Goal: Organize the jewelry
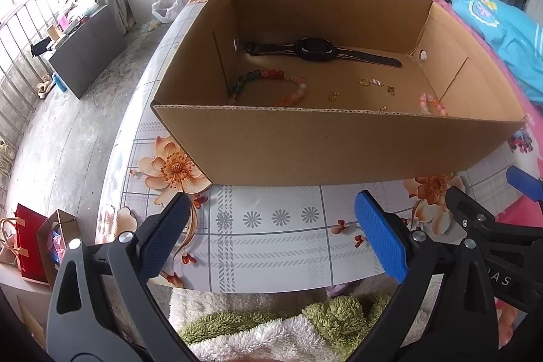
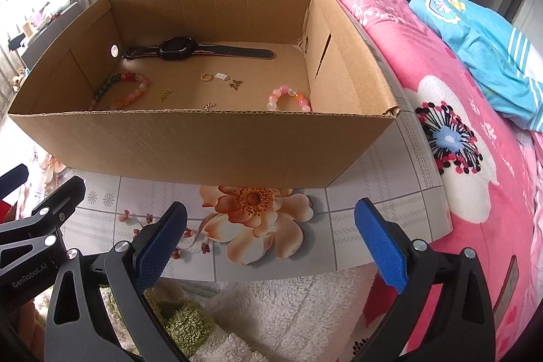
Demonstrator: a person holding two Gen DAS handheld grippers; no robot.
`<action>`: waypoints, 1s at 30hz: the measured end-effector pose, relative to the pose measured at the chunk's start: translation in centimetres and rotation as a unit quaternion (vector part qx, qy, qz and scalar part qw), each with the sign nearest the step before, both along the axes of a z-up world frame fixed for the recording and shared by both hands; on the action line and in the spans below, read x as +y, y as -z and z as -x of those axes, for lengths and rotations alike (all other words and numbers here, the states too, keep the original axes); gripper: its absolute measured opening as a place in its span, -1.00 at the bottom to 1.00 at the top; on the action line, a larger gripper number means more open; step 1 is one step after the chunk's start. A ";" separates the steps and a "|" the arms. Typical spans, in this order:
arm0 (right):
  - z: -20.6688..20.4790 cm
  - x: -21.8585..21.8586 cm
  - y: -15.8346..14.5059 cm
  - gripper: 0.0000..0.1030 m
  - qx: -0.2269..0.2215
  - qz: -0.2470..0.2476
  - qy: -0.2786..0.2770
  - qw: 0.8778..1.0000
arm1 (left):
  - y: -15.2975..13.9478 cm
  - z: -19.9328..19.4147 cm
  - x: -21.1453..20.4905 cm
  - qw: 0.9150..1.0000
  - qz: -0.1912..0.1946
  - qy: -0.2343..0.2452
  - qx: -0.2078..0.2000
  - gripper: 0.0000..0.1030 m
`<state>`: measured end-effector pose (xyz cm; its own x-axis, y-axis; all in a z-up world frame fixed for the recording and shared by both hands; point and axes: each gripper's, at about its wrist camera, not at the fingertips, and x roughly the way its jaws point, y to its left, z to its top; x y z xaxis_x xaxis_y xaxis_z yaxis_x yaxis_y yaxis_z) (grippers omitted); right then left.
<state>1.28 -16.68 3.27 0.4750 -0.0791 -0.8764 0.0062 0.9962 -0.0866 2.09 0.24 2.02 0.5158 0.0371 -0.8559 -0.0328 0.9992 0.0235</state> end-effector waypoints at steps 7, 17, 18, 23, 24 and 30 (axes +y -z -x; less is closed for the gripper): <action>0.2 -0.2 0.0 0.87 0.000 0.000 0.002 1.000 | 0.1 0.1 -0.2 1.000 -0.004 0.005 0.002 0.83; 0.2 -0.4 0.0 0.87 0.000 0.000 0.003 1.000 | 0.0 0.0 -0.4 1.000 -0.003 0.006 0.002 0.82; 0.3 -0.4 0.1 0.87 -0.001 -0.001 0.003 1.000 | 0.0 0.0 -0.4 1.000 -0.003 0.007 0.002 0.82; 0.2 -0.4 0.1 0.87 0.002 -0.001 0.004 1.000 | 0.0 0.0 -0.5 1.000 -0.003 0.011 0.003 0.82; 0.2 -0.4 0.1 0.87 0.002 -0.001 0.005 1.000 | 0.0 0.0 -0.6 1.000 -0.003 0.011 0.002 0.83; 0.2 -0.5 0.1 0.87 0.002 -0.003 0.005 1.000 | 0.1 -0.1 -0.6 1.000 -0.003 0.013 0.005 0.83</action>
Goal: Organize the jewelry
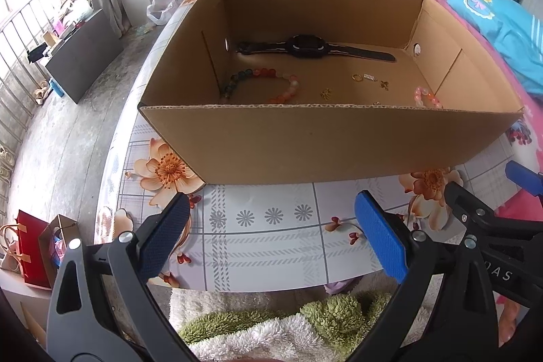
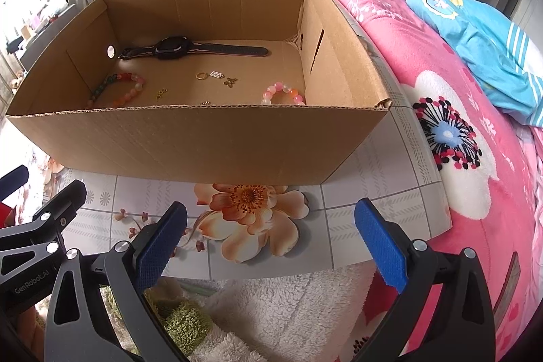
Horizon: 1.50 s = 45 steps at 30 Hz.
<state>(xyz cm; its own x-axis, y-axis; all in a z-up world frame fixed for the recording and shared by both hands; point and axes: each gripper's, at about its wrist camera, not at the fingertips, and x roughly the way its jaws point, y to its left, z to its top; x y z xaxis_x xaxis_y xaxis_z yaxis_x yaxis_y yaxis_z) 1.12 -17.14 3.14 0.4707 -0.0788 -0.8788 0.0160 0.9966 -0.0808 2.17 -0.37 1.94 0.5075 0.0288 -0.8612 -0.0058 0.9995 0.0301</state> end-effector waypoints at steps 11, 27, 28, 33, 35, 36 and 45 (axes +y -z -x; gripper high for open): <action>-0.1 0.0 0.0 0.87 0.000 0.000 0.002 1.000 | 0.1 -0.1 -0.1 1.000 0.000 0.002 0.001 0.82; -0.1 0.0 -0.1 0.87 0.000 0.001 0.002 1.000 | 0.0 -0.1 0.1 1.000 0.002 0.001 0.001 0.82; -0.1 0.0 -0.1 0.87 0.000 0.001 0.002 1.000 | 0.0 -0.1 0.1 1.000 0.002 0.001 0.001 0.82; -0.1 0.1 -0.2 0.87 0.000 0.001 0.002 1.000 | 0.0 -0.1 0.2 1.000 0.003 0.000 0.001 0.82; -0.1 0.1 -0.2 0.87 0.000 0.001 0.002 1.000 | 0.0 -0.1 0.2 1.000 0.004 0.001 0.002 0.83; -0.1 0.1 -0.2 0.87 0.000 0.001 0.002 1.000 | 0.0 -0.1 0.2 1.000 0.003 0.001 0.001 0.83; -0.2 0.1 -0.3 0.87 -0.001 0.002 0.003 1.000 | 0.1 -0.2 0.3 1.000 0.004 0.000 0.004 0.82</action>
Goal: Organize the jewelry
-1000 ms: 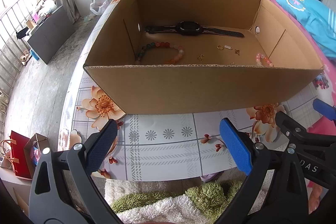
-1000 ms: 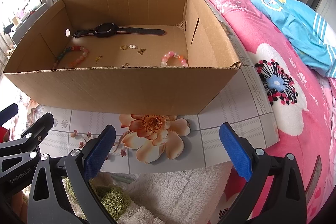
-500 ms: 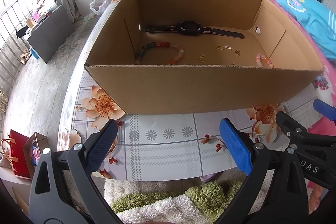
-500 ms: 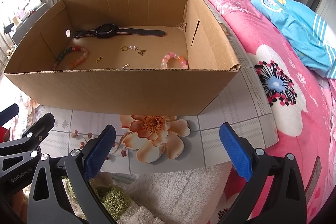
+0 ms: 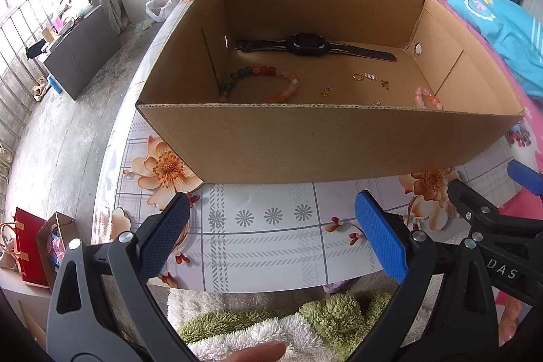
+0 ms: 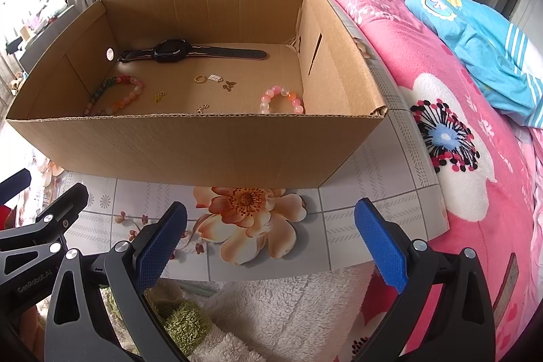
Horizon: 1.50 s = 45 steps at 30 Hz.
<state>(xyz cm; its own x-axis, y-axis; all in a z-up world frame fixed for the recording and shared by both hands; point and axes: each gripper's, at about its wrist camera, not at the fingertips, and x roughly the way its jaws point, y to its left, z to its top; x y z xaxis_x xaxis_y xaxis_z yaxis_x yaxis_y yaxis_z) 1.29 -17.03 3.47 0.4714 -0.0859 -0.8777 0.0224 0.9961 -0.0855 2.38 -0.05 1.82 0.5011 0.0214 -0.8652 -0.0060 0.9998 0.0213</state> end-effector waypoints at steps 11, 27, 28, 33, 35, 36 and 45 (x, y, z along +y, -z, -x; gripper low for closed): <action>0.0 0.0 0.0 0.87 0.000 0.000 0.000 1.000 | 0.1 0.0 0.1 1.000 0.003 0.000 0.001 0.82; 0.0 0.0 0.0 0.87 0.001 -0.002 0.001 1.000 | 0.3 0.0 0.1 1.000 0.003 0.001 0.005 0.82; 0.1 0.0 0.0 0.87 0.001 -0.001 0.001 1.000 | 0.3 0.1 0.0 1.000 0.003 0.001 0.005 0.82; 0.1 0.0 0.1 0.87 0.001 -0.002 0.001 1.000 | 0.3 0.0 0.1 1.000 0.002 0.001 0.005 0.82; 0.1 0.0 0.1 0.87 0.001 -0.001 0.001 1.000 | 0.3 0.0 0.1 1.000 0.002 0.001 0.005 0.82; 0.1 0.0 0.1 0.87 0.001 -0.002 0.001 1.000 | 0.3 0.1 0.1 1.000 0.002 0.001 0.005 0.82; 0.2 0.0 0.2 0.87 0.001 -0.002 0.002 1.000 | 0.4 0.0 0.1 1.000 0.002 0.000 0.006 0.82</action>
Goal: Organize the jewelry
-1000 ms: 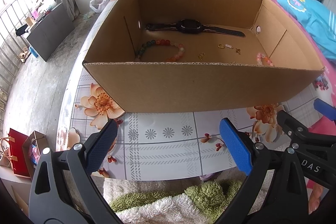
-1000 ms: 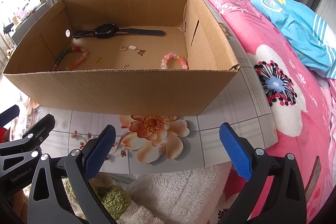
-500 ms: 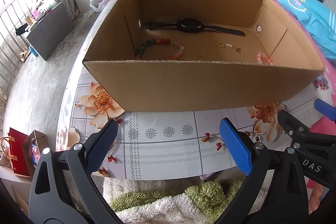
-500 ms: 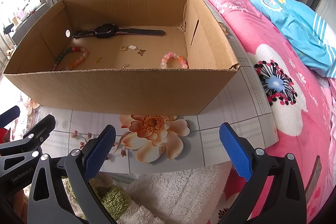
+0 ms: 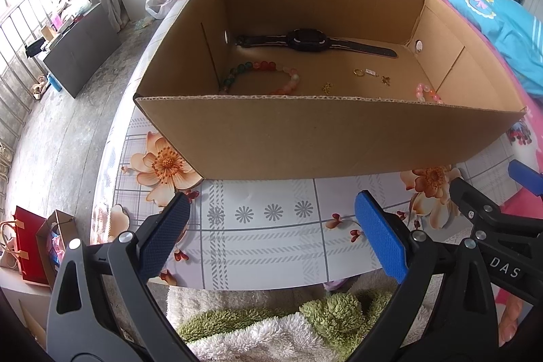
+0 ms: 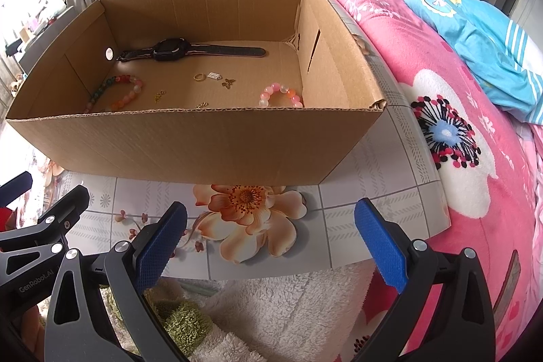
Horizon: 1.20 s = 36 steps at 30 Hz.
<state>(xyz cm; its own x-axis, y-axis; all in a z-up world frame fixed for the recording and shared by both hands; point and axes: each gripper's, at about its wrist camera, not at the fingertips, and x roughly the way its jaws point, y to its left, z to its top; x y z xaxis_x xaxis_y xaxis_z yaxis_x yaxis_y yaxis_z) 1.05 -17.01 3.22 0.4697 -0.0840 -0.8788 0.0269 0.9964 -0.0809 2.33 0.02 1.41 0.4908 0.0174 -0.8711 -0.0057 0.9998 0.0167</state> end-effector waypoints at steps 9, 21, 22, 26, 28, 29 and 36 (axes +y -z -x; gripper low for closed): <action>0.1 0.0 0.1 0.87 0.000 -0.001 0.001 1.000 | 0.1 0.0 0.0 1.000 0.000 -0.001 0.000 0.82; 0.2 0.0 0.1 0.87 0.001 -0.001 0.001 1.000 | 0.2 0.1 0.1 1.000 0.002 -0.002 0.003 0.82; 0.2 0.0 0.1 0.87 0.000 -0.001 0.001 1.000 | 0.2 0.1 0.1 1.000 0.002 -0.002 0.003 0.82; 0.2 0.1 0.1 0.87 0.001 -0.001 0.001 1.000 | 0.2 0.1 0.1 1.000 0.002 -0.003 0.003 0.82; 0.2 0.1 0.1 0.87 0.001 -0.001 0.002 1.000 | 0.2 0.1 0.1 1.000 0.002 -0.003 0.003 0.82; 0.2 0.1 0.1 0.87 0.001 -0.001 0.002 1.000 | 0.2 0.1 0.1 1.000 0.003 -0.003 0.003 0.82; 0.1 0.3 0.0 0.87 0.000 0.000 0.000 1.000 | 0.2 0.1 0.1 1.000 0.003 -0.003 0.003 0.82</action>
<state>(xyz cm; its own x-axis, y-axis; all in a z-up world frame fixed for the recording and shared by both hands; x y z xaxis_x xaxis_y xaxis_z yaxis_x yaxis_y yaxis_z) 0.94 -16.70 3.19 0.4697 -0.0829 -0.8789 0.0261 0.9964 -0.0801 2.22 0.11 1.24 0.4857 0.0149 -0.8740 -0.0118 0.9999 0.0105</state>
